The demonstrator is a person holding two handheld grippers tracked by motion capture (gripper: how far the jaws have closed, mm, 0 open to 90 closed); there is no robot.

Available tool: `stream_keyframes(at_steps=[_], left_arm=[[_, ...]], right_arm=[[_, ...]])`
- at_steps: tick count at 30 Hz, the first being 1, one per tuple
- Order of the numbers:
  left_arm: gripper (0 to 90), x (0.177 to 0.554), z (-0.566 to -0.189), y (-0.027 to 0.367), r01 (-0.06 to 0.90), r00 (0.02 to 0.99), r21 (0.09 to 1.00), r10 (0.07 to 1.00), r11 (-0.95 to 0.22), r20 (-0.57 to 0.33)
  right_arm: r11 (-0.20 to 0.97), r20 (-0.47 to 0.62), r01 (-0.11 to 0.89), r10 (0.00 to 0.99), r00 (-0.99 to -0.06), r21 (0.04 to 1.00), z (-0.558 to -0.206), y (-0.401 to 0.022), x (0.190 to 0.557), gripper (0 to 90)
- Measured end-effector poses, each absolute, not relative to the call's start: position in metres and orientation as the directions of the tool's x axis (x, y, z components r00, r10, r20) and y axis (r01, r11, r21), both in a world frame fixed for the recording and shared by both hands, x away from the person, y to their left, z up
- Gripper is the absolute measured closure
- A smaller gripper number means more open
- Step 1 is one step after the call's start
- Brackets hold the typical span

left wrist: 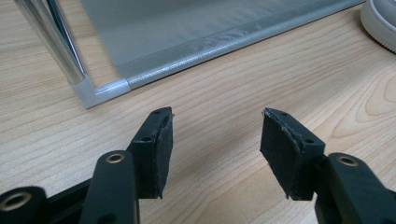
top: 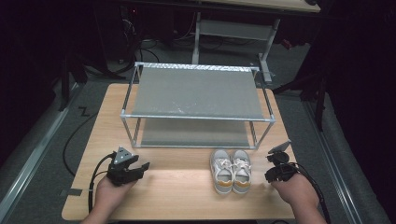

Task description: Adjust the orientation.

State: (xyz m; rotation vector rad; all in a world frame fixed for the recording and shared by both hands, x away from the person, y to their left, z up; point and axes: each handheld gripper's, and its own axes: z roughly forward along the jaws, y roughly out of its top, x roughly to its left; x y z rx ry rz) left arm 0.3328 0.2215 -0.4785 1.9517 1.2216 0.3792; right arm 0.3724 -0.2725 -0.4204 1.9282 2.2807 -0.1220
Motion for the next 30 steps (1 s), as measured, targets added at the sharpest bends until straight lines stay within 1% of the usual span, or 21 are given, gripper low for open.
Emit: stream_keyframes(at_steps=[5, 11, 18, 20, 26, 30], left_arm=[[44.1, 0.333, -0.48, 0.219, 0.625, 0.503, 0.743, 0.851, -0.238, -0.151], [44.1, 0.331, -0.48, 0.218, 0.623, 0.509, 0.742, 0.848, -0.246, -0.146], [44.0, 0.332, -0.481, 0.216, 0.618, 0.518, 0.745, 0.843, -0.252, -0.146], [44.0, 0.333, -0.482, 0.215, 0.615, 0.523, 0.744, 0.841, -0.26, -0.139], [44.0, 0.333, -0.482, 0.214, 0.614, 0.529, 0.741, 0.838, -0.27, -0.133], [44.0, 0.332, -0.482, 0.214, 0.617, 0.529, 0.739, 0.838, -0.27, -0.135]], right_arm=[[0.11, -0.107, 0.994, 0.988, -0.107, 0.015, -0.421, -0.277, 0.374, 58.5], [0.089, -0.093, 0.996, 0.992, -0.087, 0.008, -0.417, -0.278, 0.375, 57.9], [0.091, -0.072, 0.996, 0.993, -0.09, 0.013, -0.397, -0.267, 0.376, 56.7], [0.106, -0.067, 0.994, 0.992, -0.105, 0.011, -0.388, -0.259, 0.376, 57.0], [0.127, -0.066, 0.992, 0.99, -0.126, 0.014, -0.38, -0.243, 0.379, 57.1], [0.142, -0.063, 0.99, 0.988, -0.141, 0.012, -0.375, -0.221, 0.382, 56.9]])
